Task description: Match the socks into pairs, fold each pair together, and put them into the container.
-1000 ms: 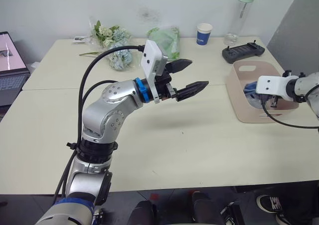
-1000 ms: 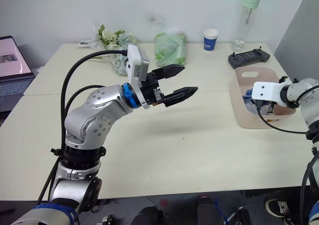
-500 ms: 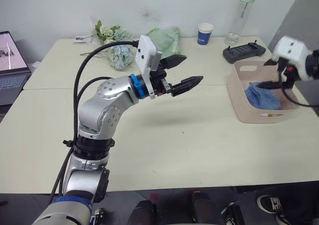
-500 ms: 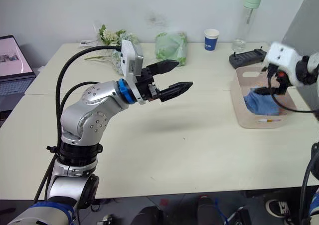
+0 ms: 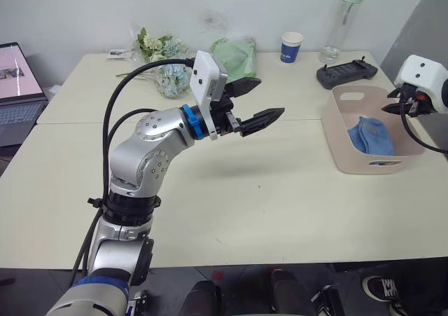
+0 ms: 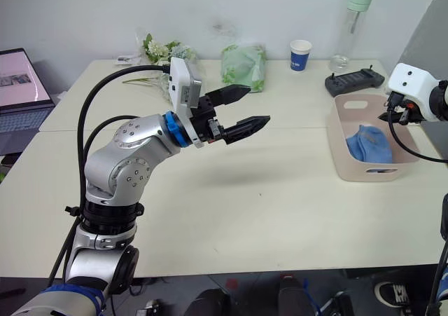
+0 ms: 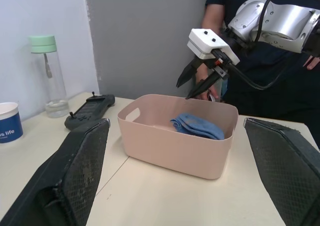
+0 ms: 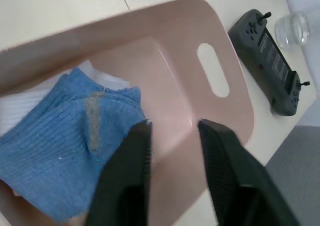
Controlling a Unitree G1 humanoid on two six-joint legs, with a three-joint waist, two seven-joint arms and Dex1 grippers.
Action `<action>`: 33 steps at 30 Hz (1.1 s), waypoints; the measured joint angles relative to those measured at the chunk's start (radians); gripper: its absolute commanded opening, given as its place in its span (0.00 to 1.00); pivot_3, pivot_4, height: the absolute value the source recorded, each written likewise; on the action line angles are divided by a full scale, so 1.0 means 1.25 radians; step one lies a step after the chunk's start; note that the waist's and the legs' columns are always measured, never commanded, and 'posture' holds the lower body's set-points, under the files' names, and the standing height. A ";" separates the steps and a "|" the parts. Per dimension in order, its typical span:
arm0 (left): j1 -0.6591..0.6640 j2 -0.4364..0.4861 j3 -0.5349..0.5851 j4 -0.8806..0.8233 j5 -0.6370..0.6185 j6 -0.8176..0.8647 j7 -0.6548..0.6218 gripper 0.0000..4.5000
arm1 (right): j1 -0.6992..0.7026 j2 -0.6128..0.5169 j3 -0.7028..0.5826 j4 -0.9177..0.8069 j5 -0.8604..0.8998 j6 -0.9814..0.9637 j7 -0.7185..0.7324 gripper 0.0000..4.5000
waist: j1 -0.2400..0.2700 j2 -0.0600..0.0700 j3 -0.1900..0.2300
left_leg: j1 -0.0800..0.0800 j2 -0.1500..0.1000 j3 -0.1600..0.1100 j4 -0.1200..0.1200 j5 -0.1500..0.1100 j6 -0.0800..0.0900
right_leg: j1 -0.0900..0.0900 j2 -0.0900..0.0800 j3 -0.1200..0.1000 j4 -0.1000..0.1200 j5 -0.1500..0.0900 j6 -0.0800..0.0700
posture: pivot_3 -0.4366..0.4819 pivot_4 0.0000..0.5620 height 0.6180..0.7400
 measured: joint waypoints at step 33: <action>0.007 0.061 -0.001 -0.016 -0.001 0.037 -0.029 1.00 | -0.067 0.134 -0.024 0.189 -0.016 -0.040 -0.172 0.01 | -0.015 0.000 0.000 | 0.000 0.000 0.000 0.000 0.000 0.000 | 0.000 0.000 0.000 0.000 0.000 0.000 | 0.48 0.27 1.00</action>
